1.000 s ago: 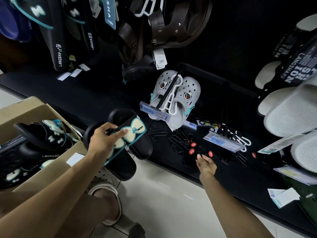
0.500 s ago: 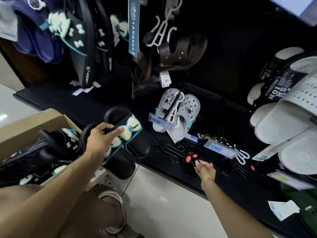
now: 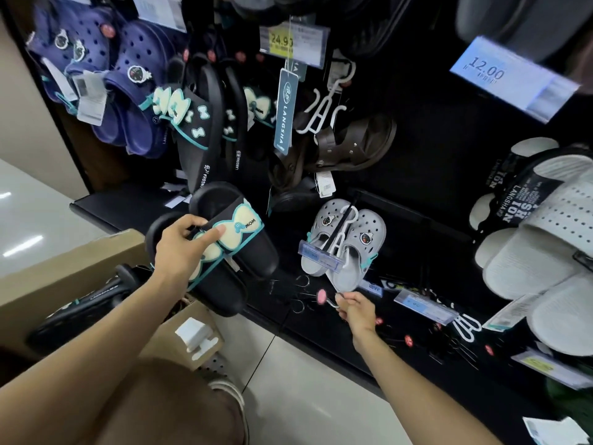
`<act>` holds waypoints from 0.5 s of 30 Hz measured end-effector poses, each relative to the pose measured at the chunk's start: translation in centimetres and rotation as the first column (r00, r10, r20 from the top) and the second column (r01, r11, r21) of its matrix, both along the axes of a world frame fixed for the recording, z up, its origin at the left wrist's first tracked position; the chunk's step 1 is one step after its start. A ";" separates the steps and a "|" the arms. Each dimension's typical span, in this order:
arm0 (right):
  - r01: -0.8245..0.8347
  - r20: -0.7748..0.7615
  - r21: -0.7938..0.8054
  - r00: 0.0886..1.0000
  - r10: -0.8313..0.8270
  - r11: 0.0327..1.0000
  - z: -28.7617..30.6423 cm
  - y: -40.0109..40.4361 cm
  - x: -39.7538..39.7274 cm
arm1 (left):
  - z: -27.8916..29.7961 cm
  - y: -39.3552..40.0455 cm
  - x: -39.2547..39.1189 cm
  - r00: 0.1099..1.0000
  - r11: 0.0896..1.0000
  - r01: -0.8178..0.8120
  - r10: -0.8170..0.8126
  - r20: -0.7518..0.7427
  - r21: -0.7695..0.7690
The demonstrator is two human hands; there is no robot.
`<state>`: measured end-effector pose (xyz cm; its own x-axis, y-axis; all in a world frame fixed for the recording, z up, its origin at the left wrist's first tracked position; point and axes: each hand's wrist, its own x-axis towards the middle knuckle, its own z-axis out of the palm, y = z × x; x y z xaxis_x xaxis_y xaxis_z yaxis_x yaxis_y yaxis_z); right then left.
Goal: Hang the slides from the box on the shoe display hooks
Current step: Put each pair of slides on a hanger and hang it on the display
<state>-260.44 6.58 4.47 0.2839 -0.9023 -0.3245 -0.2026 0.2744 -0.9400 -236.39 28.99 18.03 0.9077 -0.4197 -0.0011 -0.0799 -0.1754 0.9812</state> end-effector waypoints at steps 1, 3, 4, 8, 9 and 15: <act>-0.014 0.003 -0.001 1.000 0.014 1.000 0.1 0.5 0.5 | 0.5 0.3 0.4 1.000 1.000 -0.006 0.006 0.010 -0.011; -0.028 -0.002 -0.005 1.000 0.028 1.000 0.2 1.6 1.6 | 1.4 1.1 1.1 0.999 0.999 -0.020 0.021 0.038 -0.036; -0.028 -0.008 -0.006 1.000 0.028 1.000 0.3 2.2 2.1 | 1.8 1.6 1.4 0.998 0.998 -0.031 0.033 0.058 -0.046; -0.026 -0.010 -0.016 1.000 0.026 1.000 0.7 4.7 4.6 | 2.4 4.2 2.9 0.988 0.995 -0.088 0.093 0.125 -0.043; -0.040 -0.008 -0.025 0.999 0.039 0.999 1.0 5.4 5.3 | 2.5 5.0 3.4 0.985 0.994 -0.105 0.109 0.133 -0.035; -0.198 -0.005 -0.146 0.980 0.200 0.969 3.9 8.6 10.1 | 2.6 9.9 5.9 0.962 0.978 -0.208 0.204 0.179 0.008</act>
<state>-250.35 15.19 8.32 0.4652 -0.8645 -0.1905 -0.2297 0.0900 -0.9691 -230.51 38.90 20.60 0.9613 -0.2255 0.1583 -0.2107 -0.2318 0.9497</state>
